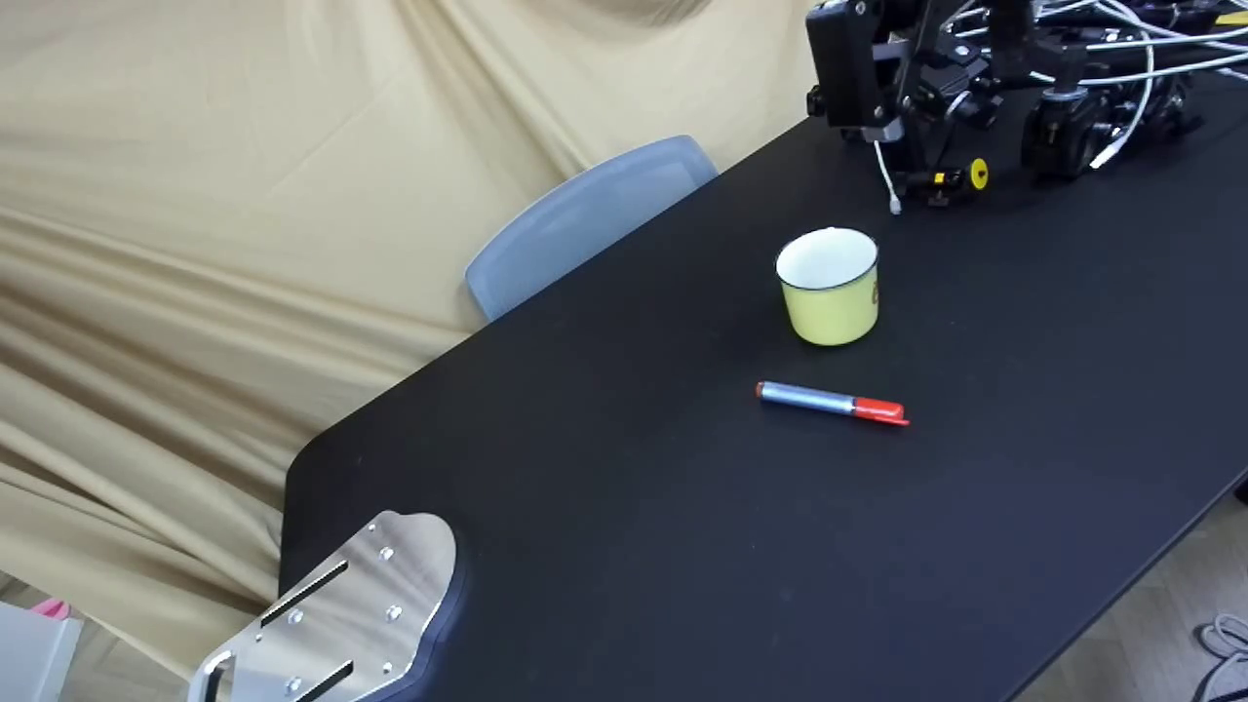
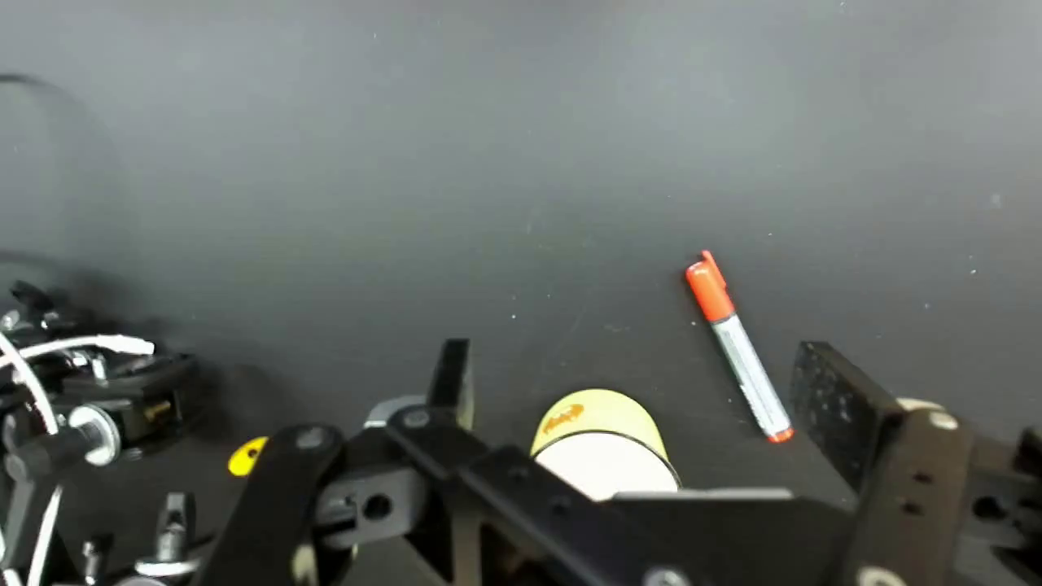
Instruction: Place the marker in the mug
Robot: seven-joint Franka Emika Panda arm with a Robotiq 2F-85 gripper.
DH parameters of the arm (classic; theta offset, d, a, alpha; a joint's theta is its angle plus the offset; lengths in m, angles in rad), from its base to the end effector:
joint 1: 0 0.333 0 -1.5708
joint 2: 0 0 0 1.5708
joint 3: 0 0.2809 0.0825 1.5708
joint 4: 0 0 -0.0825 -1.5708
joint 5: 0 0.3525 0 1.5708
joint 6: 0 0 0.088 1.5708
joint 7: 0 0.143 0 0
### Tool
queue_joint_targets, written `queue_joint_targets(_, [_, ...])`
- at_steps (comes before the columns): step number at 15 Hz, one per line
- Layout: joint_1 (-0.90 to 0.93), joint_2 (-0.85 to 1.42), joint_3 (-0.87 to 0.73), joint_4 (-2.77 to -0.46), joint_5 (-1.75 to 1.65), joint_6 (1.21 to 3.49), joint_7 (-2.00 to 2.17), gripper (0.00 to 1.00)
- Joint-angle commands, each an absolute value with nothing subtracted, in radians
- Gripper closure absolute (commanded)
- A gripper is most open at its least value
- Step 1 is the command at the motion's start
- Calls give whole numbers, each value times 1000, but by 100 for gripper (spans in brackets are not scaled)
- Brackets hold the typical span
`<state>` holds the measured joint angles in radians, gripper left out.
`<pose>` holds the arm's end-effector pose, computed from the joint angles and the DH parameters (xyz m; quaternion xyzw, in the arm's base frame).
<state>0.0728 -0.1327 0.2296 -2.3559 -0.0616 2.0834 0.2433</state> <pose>0.4239 0.1256 0.3188 0.9956 0.0444 -0.0582 0.0585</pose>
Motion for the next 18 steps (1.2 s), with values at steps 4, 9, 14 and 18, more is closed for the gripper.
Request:
queue_joint_targets(4, [117, 29, 194, -2301, -166, 2227, -54, 0])
queue_joint_targets(9, [125, 19, 184, -2333, -155, 2234, -43, 0])
queue_joint_targets(14, [174, 92, 214, -2341, -197, 2460, -78, 0])
queue_joint_targets(18, [217, 168, 229, -2342, -189, 2596, -64, 0])
